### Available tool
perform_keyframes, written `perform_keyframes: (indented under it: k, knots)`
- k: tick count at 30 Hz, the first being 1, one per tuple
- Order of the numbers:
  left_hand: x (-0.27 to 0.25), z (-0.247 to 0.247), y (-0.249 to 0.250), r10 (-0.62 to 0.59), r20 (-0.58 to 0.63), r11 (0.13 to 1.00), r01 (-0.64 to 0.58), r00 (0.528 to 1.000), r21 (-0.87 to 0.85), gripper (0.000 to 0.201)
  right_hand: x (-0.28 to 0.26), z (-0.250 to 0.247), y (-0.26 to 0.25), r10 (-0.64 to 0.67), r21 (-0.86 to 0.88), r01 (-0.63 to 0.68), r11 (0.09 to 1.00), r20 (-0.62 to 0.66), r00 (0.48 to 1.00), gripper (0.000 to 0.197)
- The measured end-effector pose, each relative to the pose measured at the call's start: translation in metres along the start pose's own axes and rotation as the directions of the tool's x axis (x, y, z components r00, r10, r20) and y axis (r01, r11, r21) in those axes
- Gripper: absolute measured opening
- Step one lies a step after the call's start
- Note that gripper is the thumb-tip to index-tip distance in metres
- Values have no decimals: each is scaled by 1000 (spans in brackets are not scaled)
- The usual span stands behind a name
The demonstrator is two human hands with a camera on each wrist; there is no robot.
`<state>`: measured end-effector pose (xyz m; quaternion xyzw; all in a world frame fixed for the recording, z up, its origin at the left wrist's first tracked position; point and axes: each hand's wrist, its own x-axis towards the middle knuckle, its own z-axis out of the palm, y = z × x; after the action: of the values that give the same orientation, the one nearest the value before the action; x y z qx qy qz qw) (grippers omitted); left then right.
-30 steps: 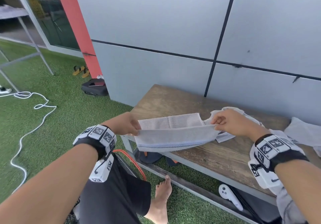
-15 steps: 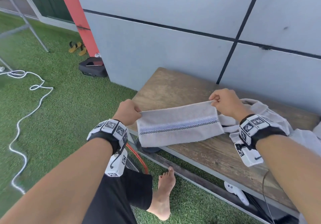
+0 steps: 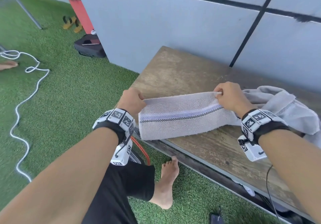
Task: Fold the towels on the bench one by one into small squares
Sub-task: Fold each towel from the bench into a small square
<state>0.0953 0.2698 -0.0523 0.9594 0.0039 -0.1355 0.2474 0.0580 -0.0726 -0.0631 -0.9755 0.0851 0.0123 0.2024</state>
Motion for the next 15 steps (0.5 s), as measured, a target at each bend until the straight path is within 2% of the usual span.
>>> perform_keyframes:
  k: [2, 5, 7, 11, 13, 15]
  knots:
    - [1, 1, 0, -6, -12, 1000, 6, 1000, -8, 4, -1, 3, 1, -2, -12, 2, 1000, -4, 1000, 11]
    - [1, 2, -1, -21, -20, 1000, 21, 1000, -15, 6, -3, 4, 3, 1, -48, -1, 999, 8, 1000, 20]
    - [-2, 2, 1, -15, -7, 1000, 15, 1000, 12, 9, -5, 3, 1, -16, -60, 16, 998, 2, 1000, 14]
    - [-9, -4, 10, 35, 18, 998, -36, 999, 46, 12, -10, -6, -5, -27, -88, 30, 996, 30, 999, 8]
    - [-10, -10, 12, 65, 7, 996, -65, 998, 53, 19, -13, -12, -6, -42, -84, 43, 996, 12, 999, 4]
    - [-12, -17, 14, 97, -15, 995, -96, 995, 39, 18, -17, -22, -8, -83, -73, 82, 994, -23, 996, 7]
